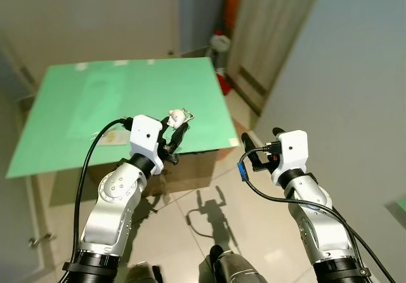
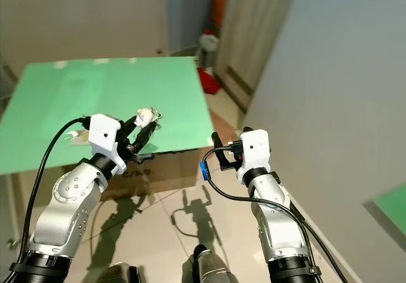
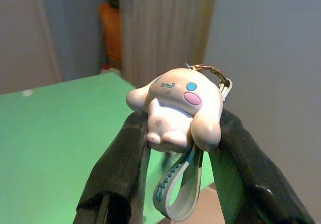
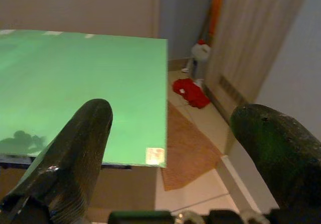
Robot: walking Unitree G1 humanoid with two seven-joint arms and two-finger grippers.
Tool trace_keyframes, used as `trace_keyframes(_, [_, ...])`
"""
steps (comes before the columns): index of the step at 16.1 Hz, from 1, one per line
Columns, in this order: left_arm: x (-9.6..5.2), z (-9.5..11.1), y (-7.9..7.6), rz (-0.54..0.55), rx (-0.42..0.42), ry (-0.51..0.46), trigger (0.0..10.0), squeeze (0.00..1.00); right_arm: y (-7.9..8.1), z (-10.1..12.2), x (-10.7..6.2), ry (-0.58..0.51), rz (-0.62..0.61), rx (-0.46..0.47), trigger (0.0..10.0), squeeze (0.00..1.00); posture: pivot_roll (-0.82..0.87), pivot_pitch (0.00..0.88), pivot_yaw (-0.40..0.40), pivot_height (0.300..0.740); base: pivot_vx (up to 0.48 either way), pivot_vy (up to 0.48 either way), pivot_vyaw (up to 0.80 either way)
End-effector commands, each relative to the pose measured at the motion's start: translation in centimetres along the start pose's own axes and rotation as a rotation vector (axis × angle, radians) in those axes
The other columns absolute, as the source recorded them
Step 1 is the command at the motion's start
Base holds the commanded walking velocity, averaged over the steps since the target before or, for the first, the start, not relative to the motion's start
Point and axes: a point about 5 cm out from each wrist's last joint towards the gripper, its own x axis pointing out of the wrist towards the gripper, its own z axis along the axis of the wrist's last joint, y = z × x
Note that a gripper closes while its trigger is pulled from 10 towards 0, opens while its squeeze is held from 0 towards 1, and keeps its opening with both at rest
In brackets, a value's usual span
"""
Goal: Hang keys on a hook
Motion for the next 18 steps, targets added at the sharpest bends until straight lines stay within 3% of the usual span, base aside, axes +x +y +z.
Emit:
trace_keyframes(1, [0.3, 0.3, -0.2, -0.017, 0.022, -0.009, 0.0, 0.00, -0.4, -0.3, -0.3, 0.006, -0.021, 0.010, 10.0, 0.00, -0.08, 0.108, -0.030, 0.740, 0.000, 0.000, -0.80])
trace_keyframes(4, [0.6, 0.6, -0.6, -0.053, 0.048, -0.018, 0.0, 0.00, -0.4, -0.4, -0.3, 0.009, -0.018, 0.009, 10.0, 0.00, -0.08, 0.108, -0.029, 0.740, 0.000, 0.000, -0.80])
trace_keyframes(9, [0.4, 0.8, -1.8, -0.154, 0.067, -0.044, 0.0, 0.00, -0.4, -0.6, -0.4, 0.016, -0.020, 0.011, 10.0, 0.00, -0.08, 0.108, -0.027, 0.740, 0.392, 0.000, -0.80])
trace_keyframes(13, [0.2, 0.7, -2.6, -0.234, 0.082, -0.048, 0.0, 0.00, -0.4, -0.7, -0.4, 0.023, -0.018, 0.017, 10.0, 0.00, -0.08, 0.109, -0.027, 0.740, 0.322, -0.346, -0.80])
trace_keyframes(18, [0.1, 0.7, -3.5, -0.307, 0.084, -0.048, 0.0, 0.00, -0.3, -0.8, -0.3, 0.026, -0.016, 0.022, 10.0, 0.00, -0.08, 0.108, -0.029, 0.740, 0.000, -0.460, -0.79])
